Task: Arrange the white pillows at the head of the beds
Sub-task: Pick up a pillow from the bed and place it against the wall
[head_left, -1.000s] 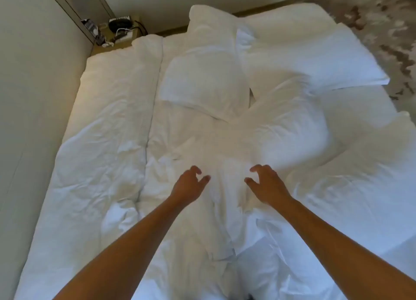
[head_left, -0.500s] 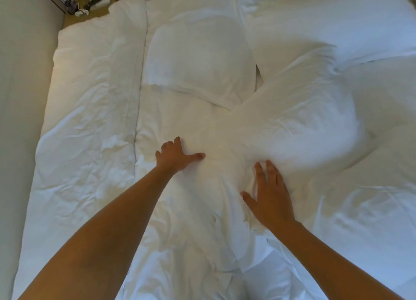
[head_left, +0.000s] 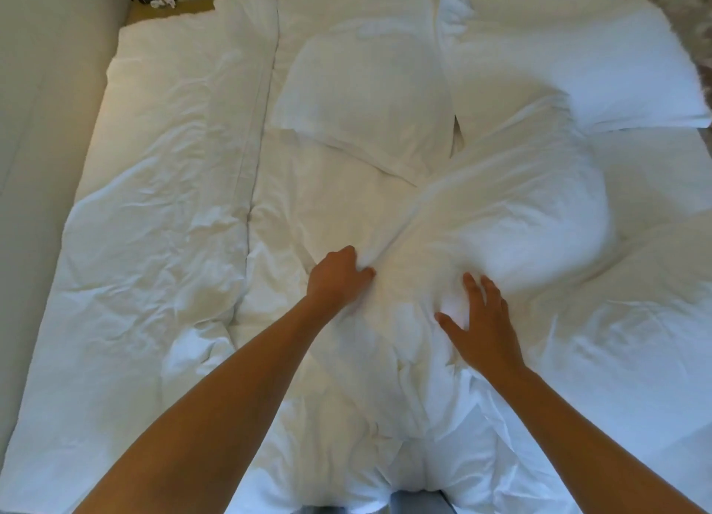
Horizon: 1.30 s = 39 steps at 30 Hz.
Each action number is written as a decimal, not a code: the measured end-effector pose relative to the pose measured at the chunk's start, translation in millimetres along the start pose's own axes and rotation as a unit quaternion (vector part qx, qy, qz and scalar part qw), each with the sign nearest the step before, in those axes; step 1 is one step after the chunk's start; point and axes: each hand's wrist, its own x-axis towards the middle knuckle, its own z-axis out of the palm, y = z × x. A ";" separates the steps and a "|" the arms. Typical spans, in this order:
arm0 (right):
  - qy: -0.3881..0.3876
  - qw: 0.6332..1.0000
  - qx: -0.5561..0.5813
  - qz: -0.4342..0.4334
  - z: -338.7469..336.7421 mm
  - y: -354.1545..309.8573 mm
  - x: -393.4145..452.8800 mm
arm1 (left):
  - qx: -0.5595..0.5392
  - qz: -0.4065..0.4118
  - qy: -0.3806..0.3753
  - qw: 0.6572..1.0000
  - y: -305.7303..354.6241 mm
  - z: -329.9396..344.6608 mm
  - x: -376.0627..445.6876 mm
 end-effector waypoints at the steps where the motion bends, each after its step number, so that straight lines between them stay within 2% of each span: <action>1: -0.004 1.000 0.018 0.007 -4.2 -4.3 -10.8 | -0.006 0.013 0.002 1.000 1.1 -6.2 -15.0; 7: 0.032 0.996 0.076 -0.012 -32.1 -44.6 -83.0 | -0.050 0.084 0.026 0.995 16.4 -37.4 -135.2; 12: 0.087 0.989 0.121 -0.014 -53.2 -75.4 -131.4 | -0.058 0.142 0.003 0.988 28.7 -11.9 -246.0; 16: 0.051 0.997 0.043 0.034 -57.2 -90.4 -149.4 | -0.053 0.185 -0.020 0.981 34.5 17.0 -304.2; 19: 0.034 0.998 -0.025 0.048 -52.3 -91.6 -155.5 | -0.046 0.213 -0.040 0.975 33.7 29.5 -325.4; 22: 0.048 0.998 -0.029 0.027 -43.5 -88.4 -160.6 | -0.049 0.218 -0.072 0.972 22.8 27.1 -328.6; 26: 0.102 0.995 0.000 -0.004 -33.9 -88.3 -171.1 | 0.003 0.230 -0.101 0.968 -12.1 19.8 -322.3; 30: 0.153 0.985 0.070 0.026 -26.7 -89.2 -182.0 | 0.013 0.205 -0.153 0.966 -44.0 21.8 -320.3; 35: 0.208 0.958 0.184 0.077 -16.5 -83.4 -203.8 | -0.100 0.232 -0.261 0.932 -32.2 45.1 -349.0; 39: 0.234 0.952 0.181 0.074 -28.2 -61.0 -221.8 | -0.173 0.283 -0.354 0.874 -13.4 64.7 -371.5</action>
